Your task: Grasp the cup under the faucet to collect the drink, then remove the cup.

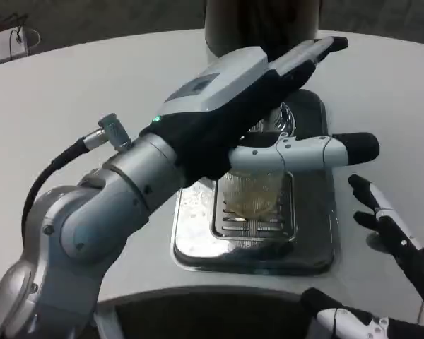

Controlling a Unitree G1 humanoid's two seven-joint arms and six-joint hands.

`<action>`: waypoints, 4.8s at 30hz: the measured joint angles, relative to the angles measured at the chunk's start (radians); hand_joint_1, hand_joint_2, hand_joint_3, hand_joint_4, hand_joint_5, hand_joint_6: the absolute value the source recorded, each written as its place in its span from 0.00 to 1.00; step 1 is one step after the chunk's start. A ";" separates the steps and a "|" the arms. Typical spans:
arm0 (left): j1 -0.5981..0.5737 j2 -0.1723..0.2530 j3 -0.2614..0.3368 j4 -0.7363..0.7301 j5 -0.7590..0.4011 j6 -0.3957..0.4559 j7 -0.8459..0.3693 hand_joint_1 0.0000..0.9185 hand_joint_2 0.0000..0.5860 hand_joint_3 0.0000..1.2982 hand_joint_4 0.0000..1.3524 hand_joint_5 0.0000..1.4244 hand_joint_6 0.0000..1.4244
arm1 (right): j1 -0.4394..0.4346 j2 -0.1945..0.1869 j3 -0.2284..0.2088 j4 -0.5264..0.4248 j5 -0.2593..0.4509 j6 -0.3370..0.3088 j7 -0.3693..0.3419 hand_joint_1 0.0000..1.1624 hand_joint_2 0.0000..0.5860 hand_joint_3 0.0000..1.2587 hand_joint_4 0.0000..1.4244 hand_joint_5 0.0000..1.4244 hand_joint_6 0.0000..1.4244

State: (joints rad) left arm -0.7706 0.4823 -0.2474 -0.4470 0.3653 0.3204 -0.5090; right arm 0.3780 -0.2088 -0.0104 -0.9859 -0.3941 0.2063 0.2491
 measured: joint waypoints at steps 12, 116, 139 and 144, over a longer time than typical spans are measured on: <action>0.009 0.008 0.007 -0.015 0.000 0.002 -0.005 0.00 0.01 0.04 0.00 0.03 0.10 | -0.087 0.061 0.088 0.157 -0.073 -0.031 -0.114 0.62 0.42 0.00 0.00 0.05 0.08; 0.108 -0.011 0.222 -0.140 -0.119 -0.064 0.021 0.00 0.06 0.08 0.01 0.07 0.15 | -0.632 0.170 0.173 0.664 -0.089 0.047 -0.277 0.65 0.39 0.00 0.01 0.05 0.04; 0.523 0.103 0.506 -0.401 -0.075 -0.038 0.026 0.00 0.05 0.03 0.00 0.01 0.12 | -0.631 0.168 0.179 0.660 -0.077 0.047 -0.276 0.64 0.41 0.00 0.01 0.05 0.04; 0.592 0.125 0.525 -0.403 -0.047 -0.013 0.025 0.00 0.05 0.03 0.00 0.00 0.11 | -0.630 0.167 0.182 0.659 -0.068 0.047 -0.269 0.64 0.41 0.00 0.01 0.05 0.04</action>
State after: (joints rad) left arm -0.1786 0.6077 0.2778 -0.8505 0.3183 0.3073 -0.4841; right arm -0.2522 -0.0420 0.1713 -0.3271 -0.4625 0.2533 -0.0196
